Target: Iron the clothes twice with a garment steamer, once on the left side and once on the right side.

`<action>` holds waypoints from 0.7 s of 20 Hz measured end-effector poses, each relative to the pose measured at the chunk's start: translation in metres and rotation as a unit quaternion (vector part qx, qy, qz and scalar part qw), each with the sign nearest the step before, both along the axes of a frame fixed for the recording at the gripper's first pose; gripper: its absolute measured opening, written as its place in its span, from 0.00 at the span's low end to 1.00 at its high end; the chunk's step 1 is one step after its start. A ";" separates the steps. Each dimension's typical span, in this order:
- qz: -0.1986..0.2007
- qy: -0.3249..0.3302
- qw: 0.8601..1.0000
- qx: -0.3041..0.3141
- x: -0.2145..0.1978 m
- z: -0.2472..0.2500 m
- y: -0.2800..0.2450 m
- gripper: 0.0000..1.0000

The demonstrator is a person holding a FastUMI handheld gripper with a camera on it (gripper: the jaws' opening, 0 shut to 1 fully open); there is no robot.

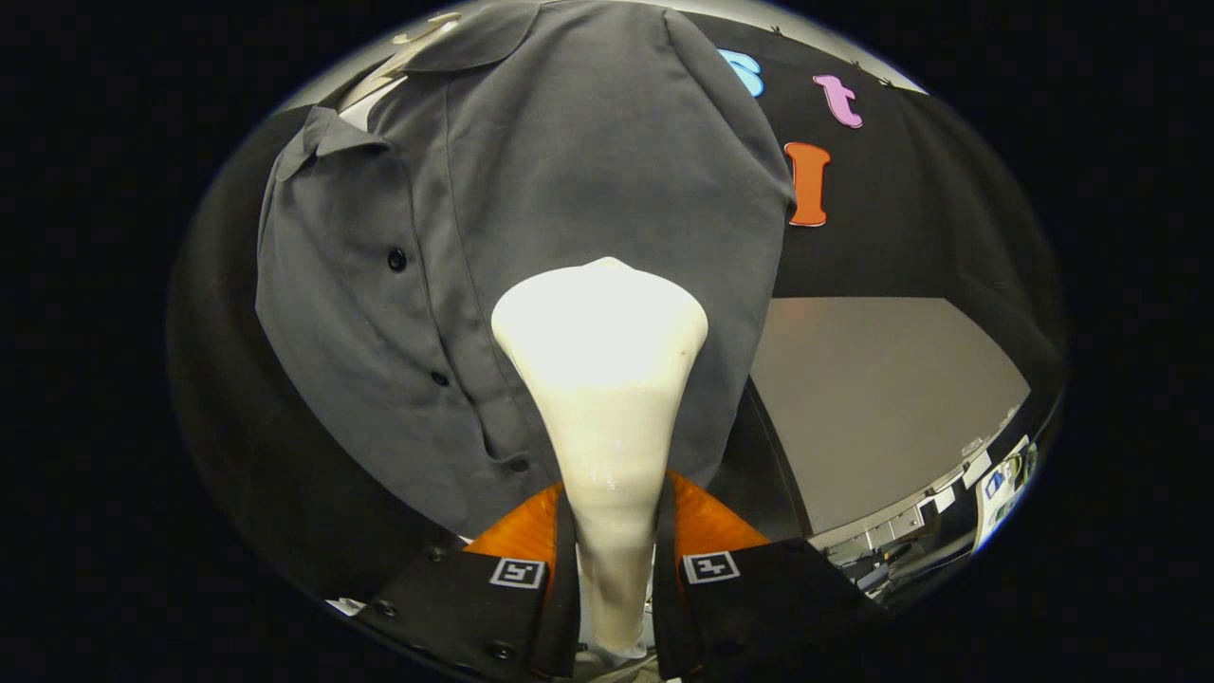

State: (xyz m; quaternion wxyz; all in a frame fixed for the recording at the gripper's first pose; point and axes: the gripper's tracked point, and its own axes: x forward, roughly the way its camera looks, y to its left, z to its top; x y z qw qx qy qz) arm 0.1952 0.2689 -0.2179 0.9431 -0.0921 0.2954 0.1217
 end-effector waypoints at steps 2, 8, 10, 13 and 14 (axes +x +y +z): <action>-0.002 0.009 1.000 -0.004 -0.003 -0.010 -0.004 0.39; -0.005 0.025 1.000 -0.008 -0.006 -0.032 -0.009 0.39; -0.007 0.033 0.999 -0.013 -0.007 -0.043 -0.012 0.39; -0.013 0.045 0.999 -0.019 -0.003 -0.059 -0.017 0.39; -0.015 0.049 0.998 -0.022 -0.002 -0.064 -0.019 0.39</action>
